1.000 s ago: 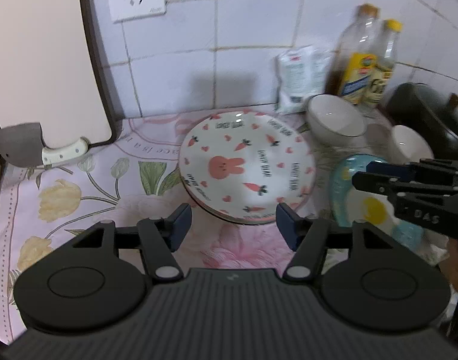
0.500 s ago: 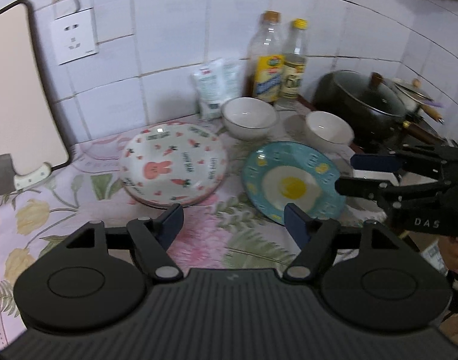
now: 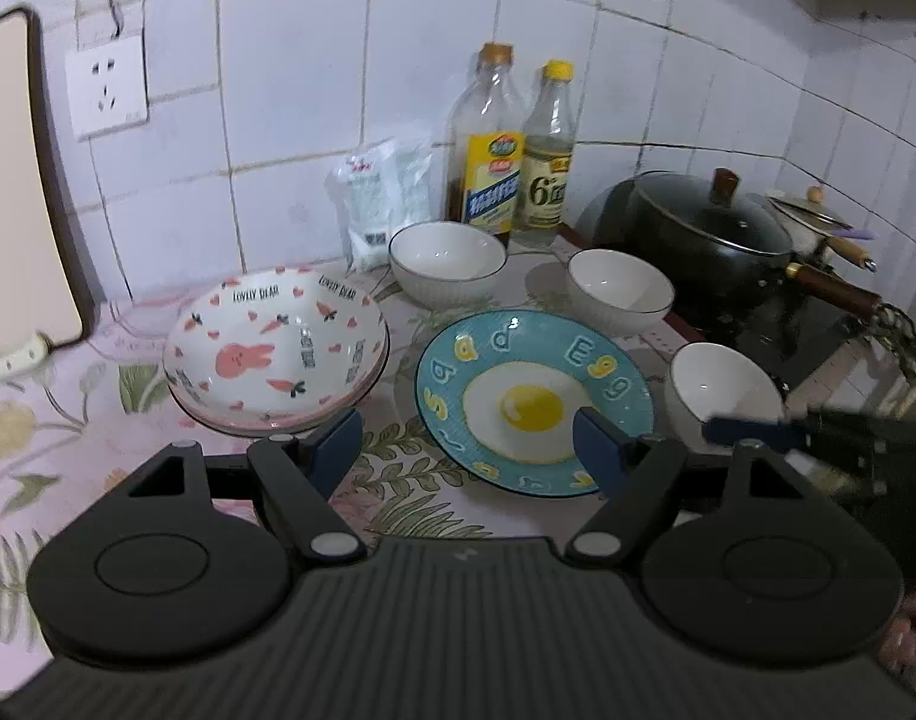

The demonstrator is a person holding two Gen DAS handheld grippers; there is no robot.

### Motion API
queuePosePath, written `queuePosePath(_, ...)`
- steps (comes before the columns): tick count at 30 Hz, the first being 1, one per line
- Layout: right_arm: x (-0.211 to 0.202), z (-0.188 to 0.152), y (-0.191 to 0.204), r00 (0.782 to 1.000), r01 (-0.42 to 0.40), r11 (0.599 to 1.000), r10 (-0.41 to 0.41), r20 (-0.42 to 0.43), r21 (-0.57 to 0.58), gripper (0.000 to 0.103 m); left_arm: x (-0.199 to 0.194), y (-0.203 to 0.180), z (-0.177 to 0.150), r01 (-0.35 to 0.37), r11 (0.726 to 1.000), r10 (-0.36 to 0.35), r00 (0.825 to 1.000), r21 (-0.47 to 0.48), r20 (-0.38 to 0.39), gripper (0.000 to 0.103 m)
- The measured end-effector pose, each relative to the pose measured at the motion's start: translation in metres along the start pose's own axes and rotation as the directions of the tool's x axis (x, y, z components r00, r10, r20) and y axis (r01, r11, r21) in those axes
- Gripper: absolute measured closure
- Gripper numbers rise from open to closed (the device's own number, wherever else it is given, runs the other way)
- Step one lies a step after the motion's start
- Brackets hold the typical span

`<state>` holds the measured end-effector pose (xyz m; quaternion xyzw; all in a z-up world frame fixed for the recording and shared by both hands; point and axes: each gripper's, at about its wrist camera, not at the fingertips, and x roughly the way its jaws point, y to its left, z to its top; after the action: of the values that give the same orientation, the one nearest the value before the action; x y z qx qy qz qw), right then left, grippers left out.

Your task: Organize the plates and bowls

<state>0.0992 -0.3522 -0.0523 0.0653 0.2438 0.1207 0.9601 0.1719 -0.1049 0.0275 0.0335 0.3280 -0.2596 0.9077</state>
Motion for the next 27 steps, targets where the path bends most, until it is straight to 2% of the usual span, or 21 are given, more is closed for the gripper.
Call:
queuePosePath(7, 0.034, -0.027, -0.020, 0.999, -0.003, 0.988, 0.009, -0.043, 0.153, 0.038, 0.046, 0.010, -0.014, 0.008, 0.997, -0.011, 0.999, -0.082, -0.037, 0.026)
queuePosePath(12, 0.054, -0.036, -0.039, 0.997, 0.004, 0.977, 0.014, -0.080, 0.213, 0.038, 0.069, 0.011, -0.026, 0.017, 0.996, -0.018, 1.000, -0.084, -0.009, 0.026)
queuePosePath(15, 0.061, -0.044, -0.052, 0.999, 0.011, 0.951, 0.003, -0.044, 0.310, 0.038, 0.079, 0.008, -0.033, -0.004, 0.998, 0.008, 0.998, -0.070, 0.060, 0.026)
queuePosePath(17, 0.067, -0.047, -0.057, 0.999, 0.038, 0.929, -0.030, -0.026, 0.367, 0.038, 0.086, 0.006, -0.033, -0.003, 0.998, 0.008, 0.997, -0.063, 0.072, 0.026)
queuePosePath(19, 0.074, -0.049, -0.057, 0.997, 0.074, 0.920, -0.072, -0.019, 0.386, 0.038, 0.096, 0.007, -0.033, 0.008, 0.997, -0.003, 0.998, -0.078, 0.057, 0.026)
queuePosePath(27, 0.087, -0.052, -0.058, 0.991, 0.101, 0.906, -0.127, 0.037, 0.410, 0.039, 0.131, 0.011, -0.036, -0.001, 0.993, -0.001, 1.000, -0.116, -0.023, 0.028)
